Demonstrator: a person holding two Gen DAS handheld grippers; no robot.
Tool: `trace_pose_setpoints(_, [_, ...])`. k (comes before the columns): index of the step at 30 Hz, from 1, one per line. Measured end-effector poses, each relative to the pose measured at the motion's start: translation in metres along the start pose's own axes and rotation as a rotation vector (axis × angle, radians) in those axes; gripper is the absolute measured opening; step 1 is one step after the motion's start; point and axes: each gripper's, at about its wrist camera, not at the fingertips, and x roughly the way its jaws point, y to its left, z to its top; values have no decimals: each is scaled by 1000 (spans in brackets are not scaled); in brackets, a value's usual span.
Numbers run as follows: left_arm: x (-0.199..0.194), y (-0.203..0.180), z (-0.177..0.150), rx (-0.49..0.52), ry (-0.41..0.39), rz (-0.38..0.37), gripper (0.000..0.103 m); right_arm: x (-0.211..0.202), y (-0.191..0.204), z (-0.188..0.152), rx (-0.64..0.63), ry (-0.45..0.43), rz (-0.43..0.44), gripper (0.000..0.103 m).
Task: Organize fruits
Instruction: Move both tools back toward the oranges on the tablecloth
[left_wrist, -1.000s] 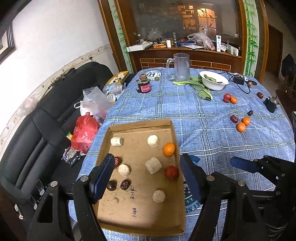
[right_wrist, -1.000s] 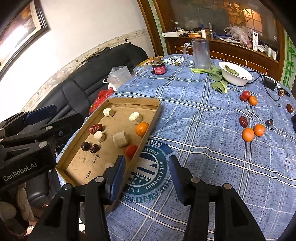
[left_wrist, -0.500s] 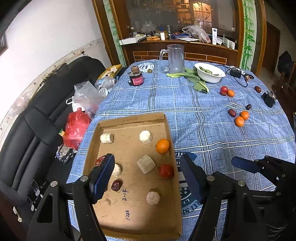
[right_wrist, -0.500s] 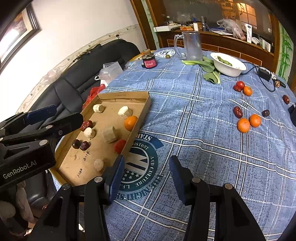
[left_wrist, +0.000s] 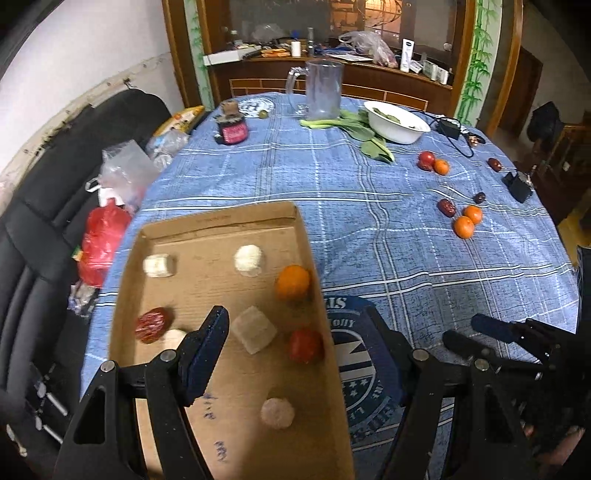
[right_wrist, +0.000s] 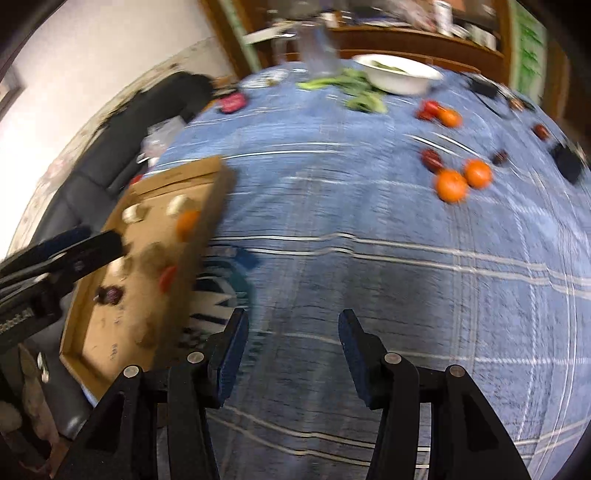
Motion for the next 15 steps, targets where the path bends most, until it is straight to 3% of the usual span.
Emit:
trace_pose_setpoints(7, [27, -25, 7, -9, 55, -83, 72, -13, -75, 13, 137, -22, -86, 55])
trace_pose_setpoints(11, [33, -50, 15, 4, 60, -103, 72, -20, -118, 48, 144, -75, -122, 54])
trace_pose_setpoints(15, [51, -85, 36, 13, 54, -167, 72, -18, -148, 84, 144, -96, -104, 54])
